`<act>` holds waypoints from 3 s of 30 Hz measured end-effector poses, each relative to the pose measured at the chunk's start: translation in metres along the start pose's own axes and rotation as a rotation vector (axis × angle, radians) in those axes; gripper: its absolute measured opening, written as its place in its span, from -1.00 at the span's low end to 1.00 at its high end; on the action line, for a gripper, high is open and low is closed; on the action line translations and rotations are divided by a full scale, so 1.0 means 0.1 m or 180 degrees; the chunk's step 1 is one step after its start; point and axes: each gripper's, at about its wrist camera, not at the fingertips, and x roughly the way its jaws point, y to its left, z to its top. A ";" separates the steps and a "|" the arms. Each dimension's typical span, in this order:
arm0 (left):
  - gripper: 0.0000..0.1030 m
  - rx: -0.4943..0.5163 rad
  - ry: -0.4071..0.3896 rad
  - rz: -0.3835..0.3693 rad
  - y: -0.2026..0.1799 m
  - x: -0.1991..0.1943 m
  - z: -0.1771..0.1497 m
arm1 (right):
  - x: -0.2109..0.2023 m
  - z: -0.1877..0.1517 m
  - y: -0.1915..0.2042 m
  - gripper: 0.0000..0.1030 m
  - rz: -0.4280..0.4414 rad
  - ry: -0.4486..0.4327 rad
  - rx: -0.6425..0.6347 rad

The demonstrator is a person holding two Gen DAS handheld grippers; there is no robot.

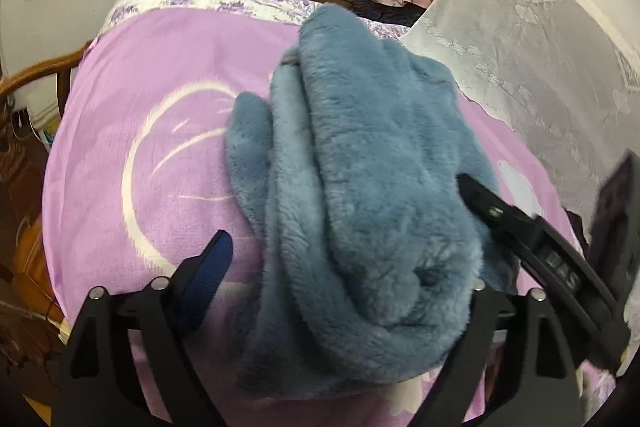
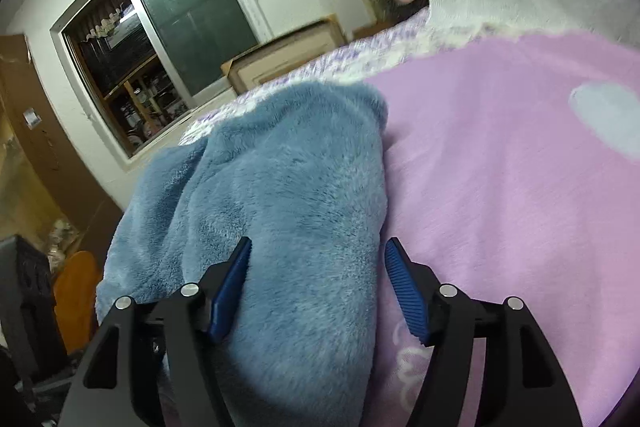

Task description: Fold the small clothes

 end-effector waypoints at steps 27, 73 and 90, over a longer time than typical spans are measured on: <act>0.91 0.0393 -0.1066 0.1678 -0.64 -1.87 -0.95 | -1.83 -0.74 0.24 0.63 -0.0209 -0.0396 -0.0229; 0.91 0.0333 -0.1055 0.1580 -1.09 -2.42 -1.13 | -2.75 -0.87 0.46 0.90 -0.0348 -0.0535 -0.0528; 0.92 0.0323 -0.1076 0.1760 -1.14 -2.79 -1.42 | -3.08 -0.91 0.56 0.93 -0.0302 -0.0559 -0.0673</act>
